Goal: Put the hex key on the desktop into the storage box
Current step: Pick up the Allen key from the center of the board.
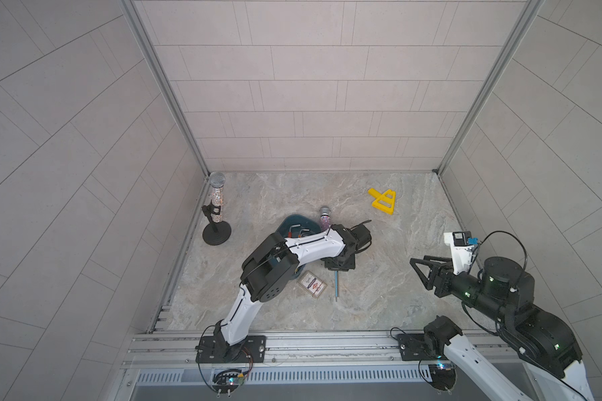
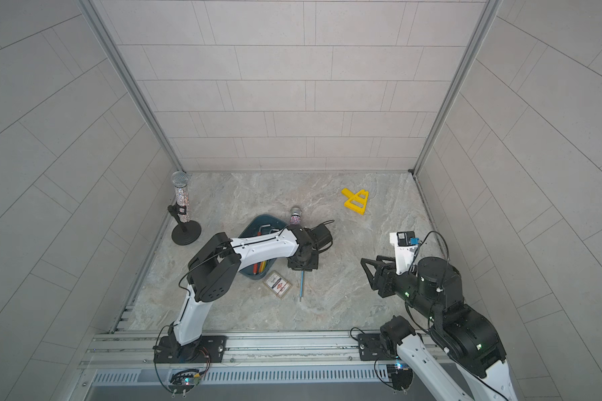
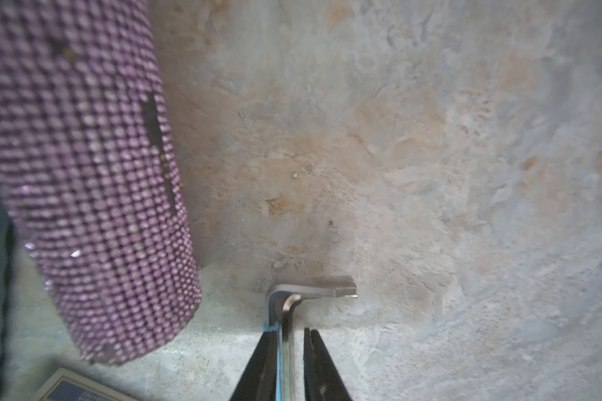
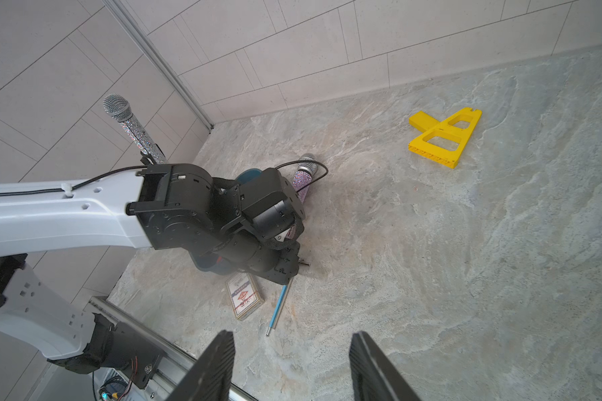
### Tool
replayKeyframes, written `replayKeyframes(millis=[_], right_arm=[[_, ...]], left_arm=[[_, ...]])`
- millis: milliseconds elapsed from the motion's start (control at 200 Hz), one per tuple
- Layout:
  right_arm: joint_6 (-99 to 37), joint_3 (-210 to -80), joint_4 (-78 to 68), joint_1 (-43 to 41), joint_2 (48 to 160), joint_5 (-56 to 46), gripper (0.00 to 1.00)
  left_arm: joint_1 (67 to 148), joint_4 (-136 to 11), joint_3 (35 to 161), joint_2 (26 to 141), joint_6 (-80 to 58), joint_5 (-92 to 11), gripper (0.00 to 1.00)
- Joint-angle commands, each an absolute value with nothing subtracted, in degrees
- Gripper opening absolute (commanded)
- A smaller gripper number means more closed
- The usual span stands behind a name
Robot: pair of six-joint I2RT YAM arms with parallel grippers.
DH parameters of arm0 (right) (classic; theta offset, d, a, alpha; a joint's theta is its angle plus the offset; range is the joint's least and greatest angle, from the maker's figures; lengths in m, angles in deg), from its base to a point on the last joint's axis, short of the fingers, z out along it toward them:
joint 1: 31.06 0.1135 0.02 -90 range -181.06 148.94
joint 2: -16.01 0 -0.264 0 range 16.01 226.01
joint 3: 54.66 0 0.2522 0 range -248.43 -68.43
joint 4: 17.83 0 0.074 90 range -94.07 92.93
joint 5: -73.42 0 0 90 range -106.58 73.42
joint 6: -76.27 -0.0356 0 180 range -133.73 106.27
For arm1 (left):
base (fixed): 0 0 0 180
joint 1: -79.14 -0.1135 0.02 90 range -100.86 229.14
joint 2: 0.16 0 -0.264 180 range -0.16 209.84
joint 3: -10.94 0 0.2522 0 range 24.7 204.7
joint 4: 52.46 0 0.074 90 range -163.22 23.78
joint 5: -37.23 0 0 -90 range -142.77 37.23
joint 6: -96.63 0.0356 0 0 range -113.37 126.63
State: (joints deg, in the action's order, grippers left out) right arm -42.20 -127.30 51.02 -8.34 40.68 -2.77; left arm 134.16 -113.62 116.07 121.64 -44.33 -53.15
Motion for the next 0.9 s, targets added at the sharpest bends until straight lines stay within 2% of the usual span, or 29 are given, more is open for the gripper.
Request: replayKeyframes(millis=[0, 375, 640, 896], right_arm=[[-41.8, -127.2, 50.6, -8.2, 40.3, -3.5, 0.58], [-41.9, -127.0, 50.3, -8.2, 40.4, -3.5, 0.58], [-41.9, -126.8, 49.9, -8.2, 40.6, -3.4, 0.58], [-41.9, -126.8, 49.7, -8.2, 40.6, -3.3, 0.58]], left_arm=[[133.8, -116.3, 115.1, 121.6, -43.4, -55.4, 0.22], [134.8, -119.1, 118.1, 120.1, -42.7, -58.1, 0.22], [134.8, -117.4, 114.0, 115.7, -43.1, -59.1, 0.22], [134.9, -115.7, 111.3, 116.8, -44.0, -55.1, 0.19]])
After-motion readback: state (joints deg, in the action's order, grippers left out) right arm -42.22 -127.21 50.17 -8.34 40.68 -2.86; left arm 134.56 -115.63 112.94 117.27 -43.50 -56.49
